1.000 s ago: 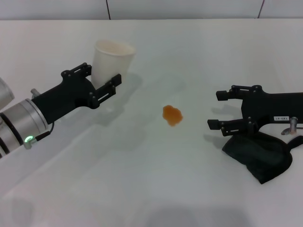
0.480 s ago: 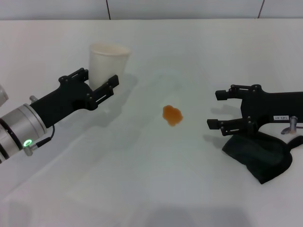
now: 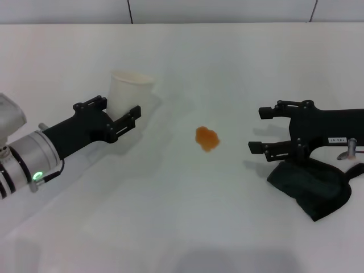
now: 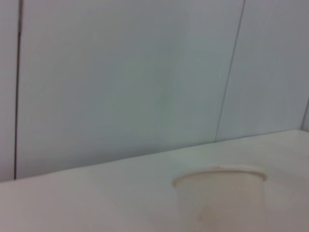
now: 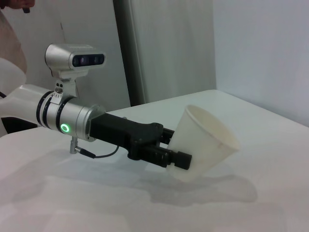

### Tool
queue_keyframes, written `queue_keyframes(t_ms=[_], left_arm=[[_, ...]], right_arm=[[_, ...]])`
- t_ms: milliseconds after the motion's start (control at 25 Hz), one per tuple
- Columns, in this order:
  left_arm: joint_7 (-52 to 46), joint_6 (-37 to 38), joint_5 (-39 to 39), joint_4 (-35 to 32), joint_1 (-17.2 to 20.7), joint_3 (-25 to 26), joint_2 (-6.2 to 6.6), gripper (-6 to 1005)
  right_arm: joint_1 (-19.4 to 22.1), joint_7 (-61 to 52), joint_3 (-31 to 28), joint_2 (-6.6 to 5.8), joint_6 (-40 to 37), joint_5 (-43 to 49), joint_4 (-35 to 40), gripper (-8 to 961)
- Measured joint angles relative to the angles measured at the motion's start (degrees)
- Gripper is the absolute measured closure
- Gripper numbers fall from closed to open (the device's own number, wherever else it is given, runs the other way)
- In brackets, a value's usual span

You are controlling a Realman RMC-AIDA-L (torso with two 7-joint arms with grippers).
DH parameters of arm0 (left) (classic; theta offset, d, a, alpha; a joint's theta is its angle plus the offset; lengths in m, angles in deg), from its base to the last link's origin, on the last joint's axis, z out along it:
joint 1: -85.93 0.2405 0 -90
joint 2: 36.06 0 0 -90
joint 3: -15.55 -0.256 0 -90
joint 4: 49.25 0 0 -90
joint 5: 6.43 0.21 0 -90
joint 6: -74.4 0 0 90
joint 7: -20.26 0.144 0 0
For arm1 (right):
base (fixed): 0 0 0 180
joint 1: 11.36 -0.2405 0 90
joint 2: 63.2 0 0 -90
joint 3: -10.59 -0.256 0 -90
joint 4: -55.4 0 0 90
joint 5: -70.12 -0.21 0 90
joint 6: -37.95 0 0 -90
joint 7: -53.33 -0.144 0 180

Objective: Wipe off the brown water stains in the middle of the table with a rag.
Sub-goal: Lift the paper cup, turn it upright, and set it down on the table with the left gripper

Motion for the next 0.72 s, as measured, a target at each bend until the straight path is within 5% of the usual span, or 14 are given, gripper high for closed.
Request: queue_keyframes(t_ms=[720], left_arm=[[8.62,-4.63,-0.13,-4.49,-1.50,0.00,-0.20,352]], right_arm=[[0.26,-0.05,-0.15,0.09,0.00,-0.01,-0.13,83]])
